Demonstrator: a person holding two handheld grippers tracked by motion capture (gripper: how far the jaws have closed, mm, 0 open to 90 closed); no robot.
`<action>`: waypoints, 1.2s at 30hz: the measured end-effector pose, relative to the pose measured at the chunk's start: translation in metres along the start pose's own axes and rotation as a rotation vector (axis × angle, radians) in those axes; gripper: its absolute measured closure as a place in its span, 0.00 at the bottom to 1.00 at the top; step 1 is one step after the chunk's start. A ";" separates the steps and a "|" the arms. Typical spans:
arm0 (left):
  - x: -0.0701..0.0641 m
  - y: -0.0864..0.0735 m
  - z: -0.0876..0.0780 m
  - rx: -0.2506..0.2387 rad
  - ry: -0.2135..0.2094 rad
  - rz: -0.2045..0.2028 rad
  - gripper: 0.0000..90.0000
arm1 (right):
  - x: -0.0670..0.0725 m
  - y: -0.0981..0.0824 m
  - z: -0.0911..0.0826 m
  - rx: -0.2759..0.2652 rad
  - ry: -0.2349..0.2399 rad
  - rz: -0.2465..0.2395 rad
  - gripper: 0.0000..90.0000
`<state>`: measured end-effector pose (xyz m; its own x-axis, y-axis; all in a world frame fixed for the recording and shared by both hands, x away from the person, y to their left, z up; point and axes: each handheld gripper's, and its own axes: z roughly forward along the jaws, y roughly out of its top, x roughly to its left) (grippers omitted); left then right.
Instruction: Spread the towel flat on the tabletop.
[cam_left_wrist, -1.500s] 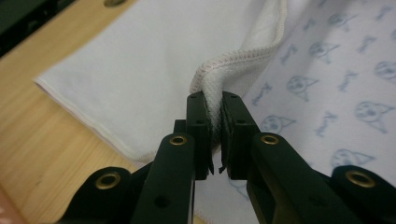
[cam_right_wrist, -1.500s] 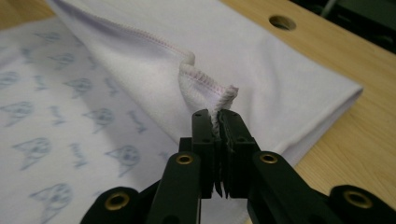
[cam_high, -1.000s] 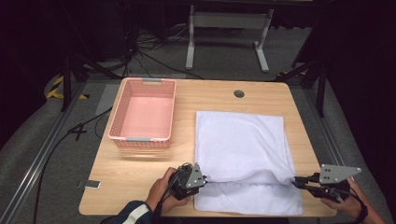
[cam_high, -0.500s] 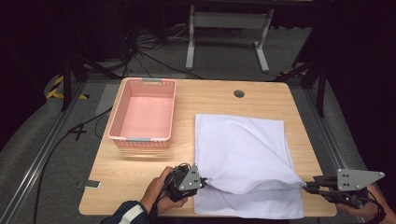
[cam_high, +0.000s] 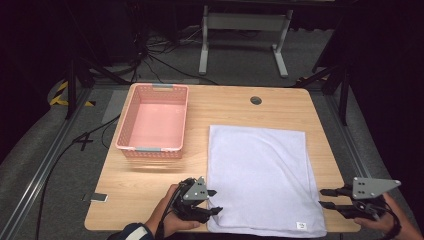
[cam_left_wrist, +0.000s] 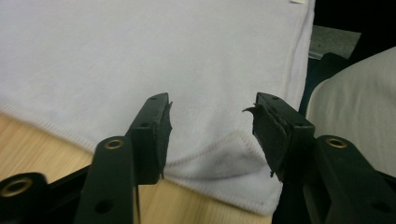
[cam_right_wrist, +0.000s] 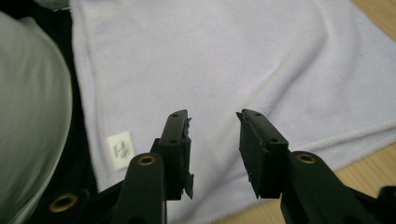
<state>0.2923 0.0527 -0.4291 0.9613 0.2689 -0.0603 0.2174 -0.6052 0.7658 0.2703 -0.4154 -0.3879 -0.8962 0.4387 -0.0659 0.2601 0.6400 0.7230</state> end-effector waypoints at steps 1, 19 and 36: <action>0.002 0.001 0.006 0.014 0.006 0.000 0.54 | -0.002 0.002 0.008 0.012 -0.010 0.009 0.71; -0.001 -0.013 0.030 0.187 -0.047 0.049 0.76 | -0.042 -0.017 0.067 0.141 -0.142 0.218 0.73; 0.067 0.035 0.065 0.105 0.180 -0.064 0.36 | -0.094 0.017 0.068 0.060 -0.315 0.258 0.61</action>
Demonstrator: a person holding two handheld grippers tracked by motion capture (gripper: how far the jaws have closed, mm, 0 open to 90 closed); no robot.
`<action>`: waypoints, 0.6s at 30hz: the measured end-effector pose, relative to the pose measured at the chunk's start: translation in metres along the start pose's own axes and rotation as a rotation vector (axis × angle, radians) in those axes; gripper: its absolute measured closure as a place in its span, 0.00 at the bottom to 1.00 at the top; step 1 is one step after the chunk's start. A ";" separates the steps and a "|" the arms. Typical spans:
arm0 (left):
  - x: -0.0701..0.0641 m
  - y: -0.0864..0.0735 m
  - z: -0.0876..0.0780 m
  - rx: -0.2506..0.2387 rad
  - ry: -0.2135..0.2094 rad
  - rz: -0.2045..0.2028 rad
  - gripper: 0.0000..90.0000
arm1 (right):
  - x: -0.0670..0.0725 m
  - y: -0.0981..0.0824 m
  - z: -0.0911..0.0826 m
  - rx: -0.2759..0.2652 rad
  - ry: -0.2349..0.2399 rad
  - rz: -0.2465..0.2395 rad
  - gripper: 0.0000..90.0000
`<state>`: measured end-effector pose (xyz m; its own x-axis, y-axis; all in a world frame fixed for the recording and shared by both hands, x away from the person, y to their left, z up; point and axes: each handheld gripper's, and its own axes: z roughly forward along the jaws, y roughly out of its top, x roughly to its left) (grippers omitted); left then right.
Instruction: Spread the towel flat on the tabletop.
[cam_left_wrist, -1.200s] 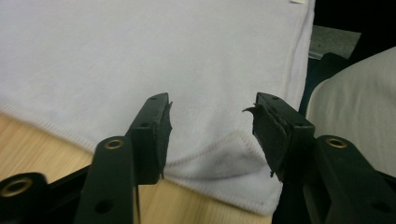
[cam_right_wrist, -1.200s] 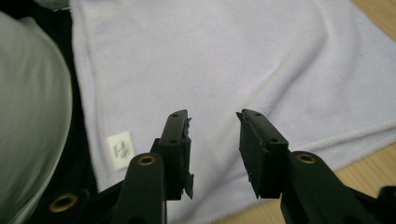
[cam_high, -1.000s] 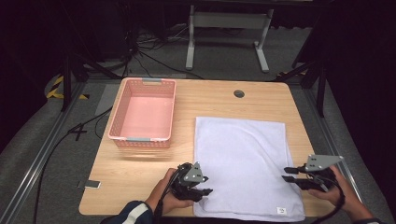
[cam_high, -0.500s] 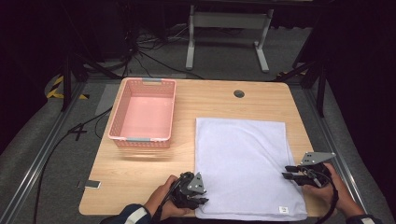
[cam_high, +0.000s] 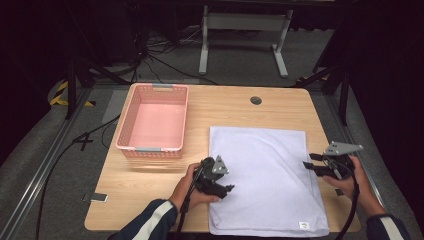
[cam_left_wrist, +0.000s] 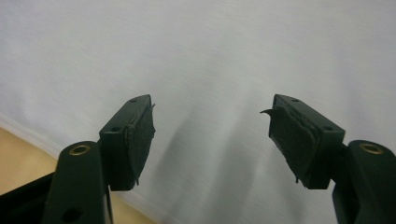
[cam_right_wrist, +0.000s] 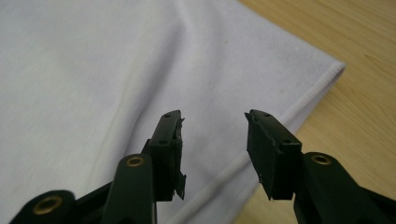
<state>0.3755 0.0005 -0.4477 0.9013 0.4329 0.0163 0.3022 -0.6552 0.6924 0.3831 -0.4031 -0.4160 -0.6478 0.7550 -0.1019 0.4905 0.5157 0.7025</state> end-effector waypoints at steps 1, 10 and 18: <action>0.007 0.003 0.006 0.004 -0.002 -0.021 0.36 | -0.004 0.003 0.006 0.004 0.001 0.005 0.61; 0.062 0.032 0.034 -0.074 0.185 -0.172 0.33 | -0.049 0.032 0.054 -0.002 -0.129 0.099 0.58; 0.107 0.040 0.048 -0.066 0.289 -0.286 0.29 | -0.068 0.039 0.079 0.038 -0.152 0.144 0.43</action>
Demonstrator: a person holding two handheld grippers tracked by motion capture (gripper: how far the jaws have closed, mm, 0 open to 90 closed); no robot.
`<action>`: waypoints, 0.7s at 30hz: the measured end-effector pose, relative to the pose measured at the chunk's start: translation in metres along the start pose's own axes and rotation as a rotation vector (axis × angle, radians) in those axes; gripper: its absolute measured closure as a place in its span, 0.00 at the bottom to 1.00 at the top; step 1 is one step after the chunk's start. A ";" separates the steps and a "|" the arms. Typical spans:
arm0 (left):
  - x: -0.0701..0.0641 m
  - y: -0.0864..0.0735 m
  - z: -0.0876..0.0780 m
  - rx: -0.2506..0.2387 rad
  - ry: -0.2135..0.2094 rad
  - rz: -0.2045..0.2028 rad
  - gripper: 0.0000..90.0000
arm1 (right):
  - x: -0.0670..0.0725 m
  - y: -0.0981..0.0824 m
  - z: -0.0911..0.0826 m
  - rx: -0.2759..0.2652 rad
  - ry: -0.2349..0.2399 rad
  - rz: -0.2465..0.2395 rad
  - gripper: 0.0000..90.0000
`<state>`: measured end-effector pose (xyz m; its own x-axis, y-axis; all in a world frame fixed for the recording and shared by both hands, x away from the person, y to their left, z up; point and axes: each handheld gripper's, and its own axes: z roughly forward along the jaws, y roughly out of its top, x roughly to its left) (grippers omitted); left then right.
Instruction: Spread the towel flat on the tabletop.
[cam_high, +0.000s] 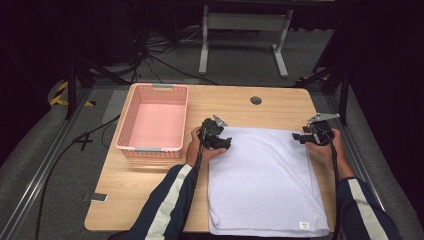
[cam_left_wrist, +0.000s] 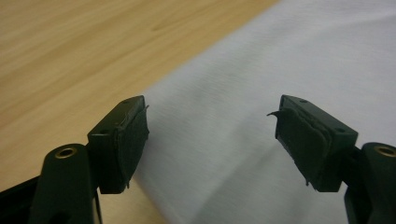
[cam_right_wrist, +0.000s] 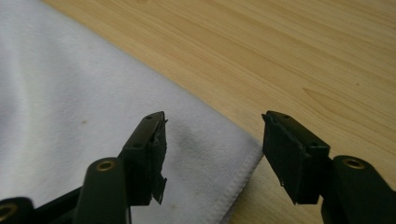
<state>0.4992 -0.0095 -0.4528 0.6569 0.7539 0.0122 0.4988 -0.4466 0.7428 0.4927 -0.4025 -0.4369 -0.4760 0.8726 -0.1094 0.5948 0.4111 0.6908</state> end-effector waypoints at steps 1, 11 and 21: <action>0.004 0.001 0.003 0.004 0.010 -0.014 0.29 | -0.002 -0.001 0.002 0.004 -0.007 0.010 0.43; 0.026 -0.004 0.022 0.032 0.024 -0.119 0.23 | -0.020 -0.012 0.014 0.005 0.054 0.106 0.37; 0.032 -0.008 0.013 0.021 -0.117 -0.111 0.83 | -0.013 -0.009 0.010 0.020 0.164 0.055 0.87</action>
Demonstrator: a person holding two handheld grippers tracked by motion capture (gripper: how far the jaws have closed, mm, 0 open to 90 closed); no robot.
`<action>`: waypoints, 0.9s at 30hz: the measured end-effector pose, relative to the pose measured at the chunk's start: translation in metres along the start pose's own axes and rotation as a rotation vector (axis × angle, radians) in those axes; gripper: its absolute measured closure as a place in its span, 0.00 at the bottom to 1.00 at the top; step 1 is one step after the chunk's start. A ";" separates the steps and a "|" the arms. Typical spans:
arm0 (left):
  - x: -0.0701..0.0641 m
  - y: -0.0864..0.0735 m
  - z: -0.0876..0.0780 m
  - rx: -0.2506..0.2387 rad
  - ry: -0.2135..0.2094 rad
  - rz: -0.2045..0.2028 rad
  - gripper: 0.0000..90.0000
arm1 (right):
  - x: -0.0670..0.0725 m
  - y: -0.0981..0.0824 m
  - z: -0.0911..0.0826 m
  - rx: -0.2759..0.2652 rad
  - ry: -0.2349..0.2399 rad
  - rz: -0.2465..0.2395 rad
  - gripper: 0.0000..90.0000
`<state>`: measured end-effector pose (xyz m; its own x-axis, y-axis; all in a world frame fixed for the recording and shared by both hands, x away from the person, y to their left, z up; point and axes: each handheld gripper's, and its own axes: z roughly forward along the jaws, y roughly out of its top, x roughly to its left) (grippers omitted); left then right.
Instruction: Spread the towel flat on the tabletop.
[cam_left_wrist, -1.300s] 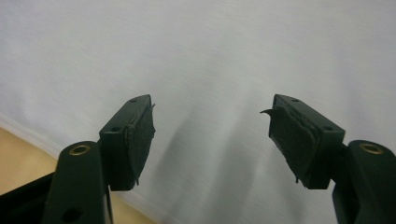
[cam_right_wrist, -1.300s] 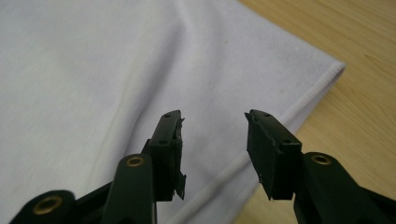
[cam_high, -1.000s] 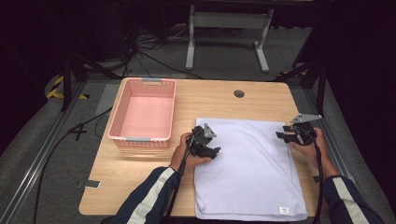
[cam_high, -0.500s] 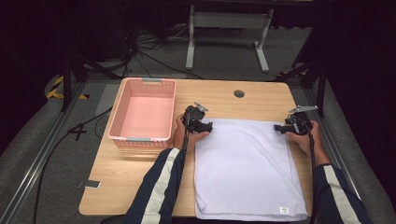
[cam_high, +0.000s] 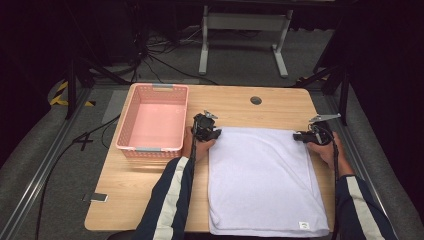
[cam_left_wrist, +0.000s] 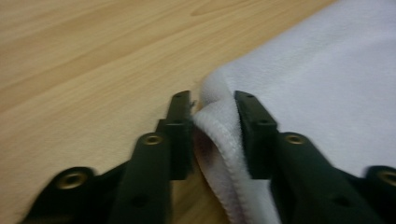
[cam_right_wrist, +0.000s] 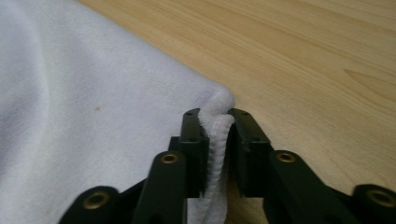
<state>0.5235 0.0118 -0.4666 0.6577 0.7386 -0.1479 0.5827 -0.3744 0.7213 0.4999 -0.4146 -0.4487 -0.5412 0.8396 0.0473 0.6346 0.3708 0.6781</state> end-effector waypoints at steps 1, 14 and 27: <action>-0.001 0.000 0.000 -0.002 -0.001 -0.003 0.86 | 0.000 0.000 0.000 0.000 0.001 -0.006 0.88; -0.063 0.020 -0.043 -0.119 -0.047 0.164 0.89 | 0.019 0.004 -0.050 -0.155 0.074 -0.102 0.90; -0.099 -0.039 -0.120 -0.117 -0.177 0.389 0.88 | 0.067 -0.039 -0.135 -0.221 0.274 -0.335 0.90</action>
<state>0.3784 0.0210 -0.3990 0.8949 0.4442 0.0432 0.2246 -0.5319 0.8165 0.3642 -0.4261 -0.3727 -0.8401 0.5416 -0.0288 0.2843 0.4850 0.8270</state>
